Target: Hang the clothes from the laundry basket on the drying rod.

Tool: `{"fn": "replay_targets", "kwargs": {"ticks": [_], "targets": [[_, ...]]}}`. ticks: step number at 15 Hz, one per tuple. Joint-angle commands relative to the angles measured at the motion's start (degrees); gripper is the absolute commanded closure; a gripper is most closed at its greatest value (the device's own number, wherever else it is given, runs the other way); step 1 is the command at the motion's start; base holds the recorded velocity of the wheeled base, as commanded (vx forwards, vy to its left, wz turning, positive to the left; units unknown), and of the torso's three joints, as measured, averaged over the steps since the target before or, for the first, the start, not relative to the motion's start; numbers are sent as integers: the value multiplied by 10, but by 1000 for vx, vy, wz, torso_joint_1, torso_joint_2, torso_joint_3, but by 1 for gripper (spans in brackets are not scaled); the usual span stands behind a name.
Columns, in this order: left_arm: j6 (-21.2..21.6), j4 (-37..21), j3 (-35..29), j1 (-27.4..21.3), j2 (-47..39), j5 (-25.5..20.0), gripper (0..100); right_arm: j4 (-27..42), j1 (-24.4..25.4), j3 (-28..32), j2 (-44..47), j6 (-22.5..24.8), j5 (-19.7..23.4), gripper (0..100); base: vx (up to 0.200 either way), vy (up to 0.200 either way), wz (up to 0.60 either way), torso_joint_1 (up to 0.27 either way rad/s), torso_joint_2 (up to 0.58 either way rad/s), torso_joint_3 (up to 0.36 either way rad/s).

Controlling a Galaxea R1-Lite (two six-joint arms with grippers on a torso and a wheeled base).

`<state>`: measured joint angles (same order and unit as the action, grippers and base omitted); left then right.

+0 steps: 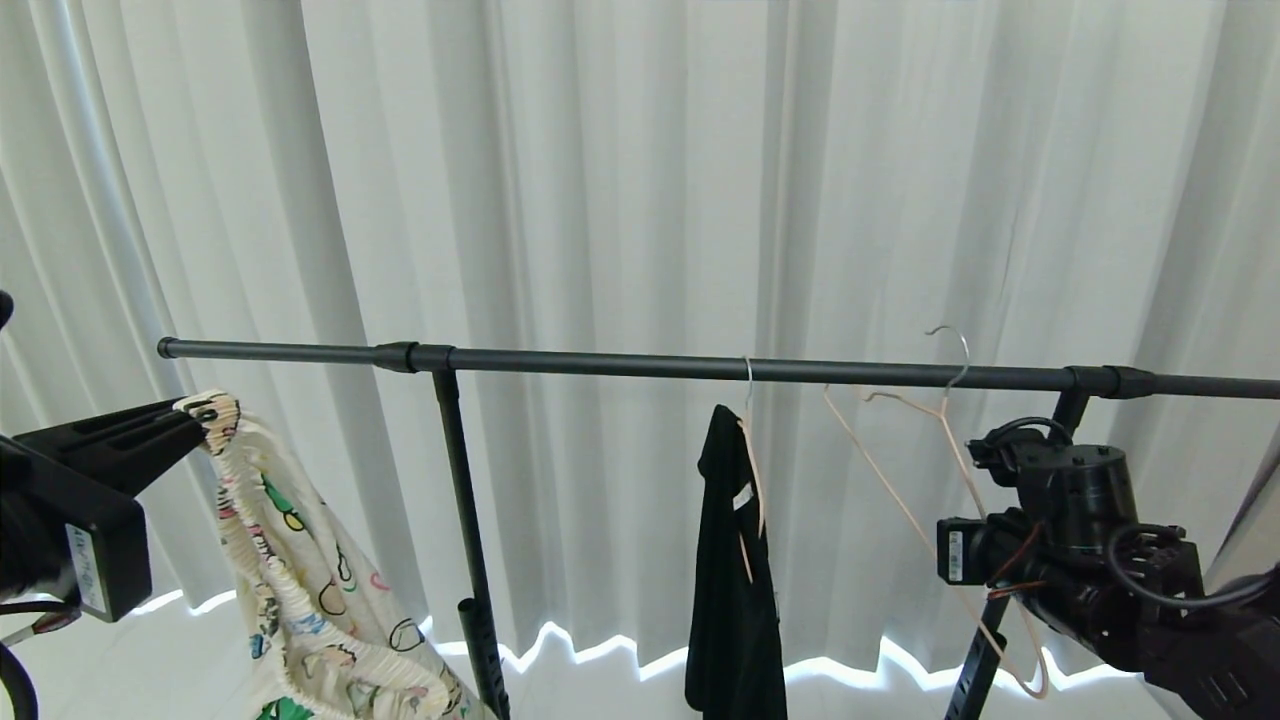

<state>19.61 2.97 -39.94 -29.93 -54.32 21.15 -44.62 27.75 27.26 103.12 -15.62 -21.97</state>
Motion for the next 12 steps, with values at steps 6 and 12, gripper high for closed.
{"fn": "replay_targets", "kwargs": {"ticks": [6, 12], "targets": [[3, 0, 1, 1, -1, 1, 100, 0, 20, -48, -50, 11, -1, 100, -167, 0, 0, 2, 5, 3], [3, 0, 3, 1, 0, 1, 100, 0, 42, -60, -66, 11, -3, 100, -200, 0, 0, 1, 0, 6]]}}
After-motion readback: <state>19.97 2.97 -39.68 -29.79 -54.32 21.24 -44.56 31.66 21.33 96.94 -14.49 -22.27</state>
